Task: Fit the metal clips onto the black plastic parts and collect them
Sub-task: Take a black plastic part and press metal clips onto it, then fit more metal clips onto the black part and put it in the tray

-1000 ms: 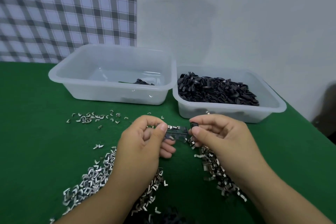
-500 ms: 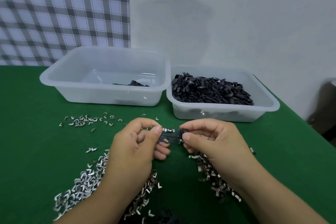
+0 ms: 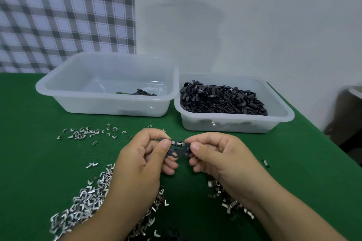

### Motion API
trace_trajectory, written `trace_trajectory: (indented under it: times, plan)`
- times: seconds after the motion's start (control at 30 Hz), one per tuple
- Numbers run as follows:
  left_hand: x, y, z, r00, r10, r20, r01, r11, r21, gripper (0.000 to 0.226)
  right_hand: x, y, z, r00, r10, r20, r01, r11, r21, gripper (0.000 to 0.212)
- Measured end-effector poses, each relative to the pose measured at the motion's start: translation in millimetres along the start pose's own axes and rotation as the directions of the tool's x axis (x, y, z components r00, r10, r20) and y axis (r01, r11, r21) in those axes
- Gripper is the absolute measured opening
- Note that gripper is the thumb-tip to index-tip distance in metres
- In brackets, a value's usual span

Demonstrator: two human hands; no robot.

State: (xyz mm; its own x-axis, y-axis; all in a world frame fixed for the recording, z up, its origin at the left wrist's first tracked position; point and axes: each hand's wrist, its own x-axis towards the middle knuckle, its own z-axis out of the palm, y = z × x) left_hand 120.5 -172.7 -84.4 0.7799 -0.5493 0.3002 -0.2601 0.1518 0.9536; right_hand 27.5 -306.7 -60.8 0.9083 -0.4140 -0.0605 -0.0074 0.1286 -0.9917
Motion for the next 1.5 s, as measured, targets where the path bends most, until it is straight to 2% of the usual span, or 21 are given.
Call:
trace_trajectory:
  times: [0.3, 0.47, 0.6, 0.7, 0.8, 0.87, 0.9, 0.97, 1.1, 1.13, 1.2, 1.3, 1.4, 1.5]
  plan:
    - [0.1, 1.7, 0.6, 1.000, 0.016, 0.011, -0.016, 1.000, 0.016, 0.024, -0.6, 0.4, 3.1, 0.999, -0.033, -0.030, 0.029, 0.993, -0.113, 0.011]
    - [-4.0, 6.7, 3.2, 0.998, 0.048, 0.042, -0.049, 0.998, 0.032, 0.010, -3.6, -1.9, 3.1, 0.996, -0.066, -0.059, 0.057, 0.989, -0.138, 0.017]
    - [-2.8, 4.1, 4.3, 1.000, 0.008, -0.005, -0.008, 1.000, 0.012, 0.019, -7.3, -7.7, 9.6, 0.975, -0.179, -0.128, 0.122, 0.924, -0.363, 0.015]
    - [-2.3, 12.8, 5.3, 0.998, -0.047, -0.048, 0.042, 0.994, -0.102, 0.010, -15.2, -24.3, 14.3, 0.901, -0.409, -0.145, 0.238, 0.745, -0.623, 0.010]
    - [0.8, 22.4, 3.1, 0.996, -0.073, -0.054, 0.064, 0.984, -0.163, 0.026, -5.3, -55.9, 16.2, 0.715, -0.688, -0.128, 0.338, 0.500, -0.797, 0.011]
    - [5.6, 24.4, 0.1, 0.993, -0.107, -0.045, 0.100, 0.987, -0.128, 0.023, 19.1, -77.0, 24.9, 0.619, -0.773, -0.137, 0.370, 0.440, -0.818, 0.010]
    - [8.2, 24.6, -1.5, 0.992, -0.121, -0.035, 0.118, 0.990, -0.078, 0.021, 34.9, -85.3, 31.9, 0.605, -0.785, -0.134, 0.378, 0.432, -0.819, 0.011]
    - [14.2, 26.9, -3.6, 0.990, -0.141, 0.000, 0.141, 0.990, 0.032, 0.018, 69.8, -95.8, 45.5, 0.649, -0.752, -0.113, 0.368, 0.441, -0.819, 0.014]
    - [26.0, 35.8, -4.6, 0.972, -0.230, 0.039, 0.228, 0.972, 0.051, 0.020, 111.0, -95.2, 60.9, 0.859, -0.509, -0.057, 0.241, 0.498, -0.833, 0.034]
    - [28.0, 38.9, -5.4, 0.967, -0.251, 0.045, 0.248, 0.967, 0.058, 0.023, 111.2, -91.0, 62.4, 0.877, -0.478, -0.042, 0.228, 0.491, -0.841, 0.037]
    - [28.2, 43.7, -9.1, 0.961, -0.267, 0.074, 0.255, 0.957, 0.137, 0.030, 96.0, -83.7, 64.6, 0.857, -0.515, -0.013, 0.261, 0.455, -0.852, 0.033]
    - [17.8, 49.5, -20.1, 0.962, -0.218, 0.166, 0.143, 0.916, 0.376, 0.020, 51.0, -72.2, 61.5, 0.814, -0.581, 0.011, 0.325, 0.439, -0.838, 0.015]
    - [-3.7, 57.4, -30.8, 0.925, -0.225, 0.307, 0.004, 0.813, 0.583, 0.003, -1.2, -56.9, 46.7, 0.893, -0.450, 0.013, 0.299, 0.569, -0.766, 0.009]
    - [-30.3, 62.1, -34.3, 0.841, -0.324, 0.433, -0.064, 0.735, 0.675, 0.018, -45.9, -39.7, 32.8, 0.974, -0.216, 0.068, 0.205, 0.707, -0.677, 0.008]
